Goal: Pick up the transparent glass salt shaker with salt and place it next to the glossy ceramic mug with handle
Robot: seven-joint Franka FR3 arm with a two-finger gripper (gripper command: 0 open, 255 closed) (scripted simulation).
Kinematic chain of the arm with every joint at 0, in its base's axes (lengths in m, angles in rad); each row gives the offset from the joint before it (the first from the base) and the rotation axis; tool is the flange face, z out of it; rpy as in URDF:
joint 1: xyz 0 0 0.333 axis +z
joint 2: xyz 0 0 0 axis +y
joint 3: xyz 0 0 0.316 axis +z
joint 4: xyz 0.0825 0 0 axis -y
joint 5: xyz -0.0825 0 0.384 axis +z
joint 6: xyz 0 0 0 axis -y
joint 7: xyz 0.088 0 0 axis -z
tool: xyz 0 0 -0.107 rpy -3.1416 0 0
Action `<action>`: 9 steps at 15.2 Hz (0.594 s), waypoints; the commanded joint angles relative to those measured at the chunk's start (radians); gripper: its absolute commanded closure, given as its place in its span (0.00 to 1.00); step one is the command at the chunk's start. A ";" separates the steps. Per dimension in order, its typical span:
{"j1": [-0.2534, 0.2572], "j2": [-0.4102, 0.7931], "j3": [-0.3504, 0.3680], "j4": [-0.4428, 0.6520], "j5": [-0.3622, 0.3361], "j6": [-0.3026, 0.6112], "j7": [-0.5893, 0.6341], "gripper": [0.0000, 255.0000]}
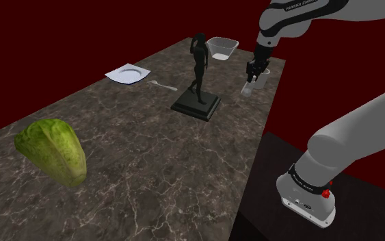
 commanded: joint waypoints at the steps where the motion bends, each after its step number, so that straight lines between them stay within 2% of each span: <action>1: 0.000 0.006 -0.002 -0.021 0.001 0.027 -0.003 1.00; 9: 0.000 0.013 -0.003 -0.033 0.002 0.046 -0.005 1.00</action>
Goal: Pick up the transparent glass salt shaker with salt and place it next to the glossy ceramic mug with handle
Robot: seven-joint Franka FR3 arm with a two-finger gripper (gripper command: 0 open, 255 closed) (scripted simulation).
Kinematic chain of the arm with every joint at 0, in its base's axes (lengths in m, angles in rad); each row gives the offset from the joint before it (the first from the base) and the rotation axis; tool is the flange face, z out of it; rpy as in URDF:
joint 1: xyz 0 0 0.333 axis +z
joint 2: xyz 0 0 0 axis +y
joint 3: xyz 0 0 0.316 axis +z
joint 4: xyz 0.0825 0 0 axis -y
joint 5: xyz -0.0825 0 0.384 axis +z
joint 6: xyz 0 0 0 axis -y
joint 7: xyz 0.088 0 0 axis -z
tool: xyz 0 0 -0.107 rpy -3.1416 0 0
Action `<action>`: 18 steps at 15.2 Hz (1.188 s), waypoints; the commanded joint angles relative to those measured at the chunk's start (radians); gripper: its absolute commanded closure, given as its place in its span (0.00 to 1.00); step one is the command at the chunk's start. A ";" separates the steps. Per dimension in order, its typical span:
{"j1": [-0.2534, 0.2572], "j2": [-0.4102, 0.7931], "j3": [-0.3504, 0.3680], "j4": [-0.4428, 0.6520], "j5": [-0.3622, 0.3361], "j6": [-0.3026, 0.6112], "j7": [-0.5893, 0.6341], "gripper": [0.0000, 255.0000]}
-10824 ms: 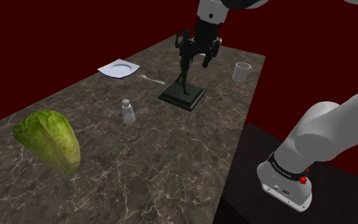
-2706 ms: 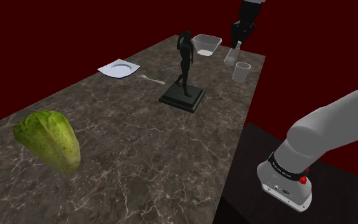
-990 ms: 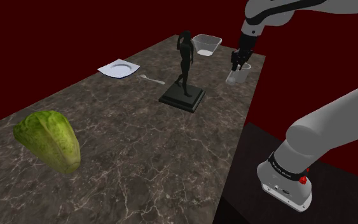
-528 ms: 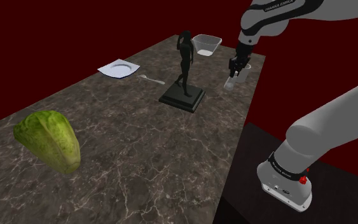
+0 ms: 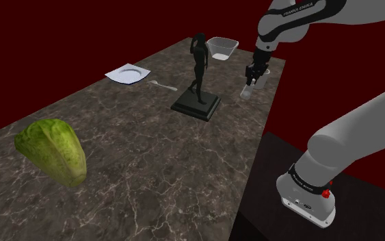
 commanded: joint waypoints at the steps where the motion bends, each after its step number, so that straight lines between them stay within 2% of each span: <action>1: 0.000 0.000 0.000 0.000 0.000 0.000 0.000 1.00; 2: 0.000 0.000 0.000 0.000 0.000 0.000 0.000 0.00; 7: 0.000 0.000 0.000 0.000 0.000 0.000 0.000 0.00; 11: -0.004 -0.038 0.001 0.095 -0.008 -0.133 0.006 0.00; 18: -0.004 -0.038 0.001 0.095 -0.008 -0.133 0.006 0.00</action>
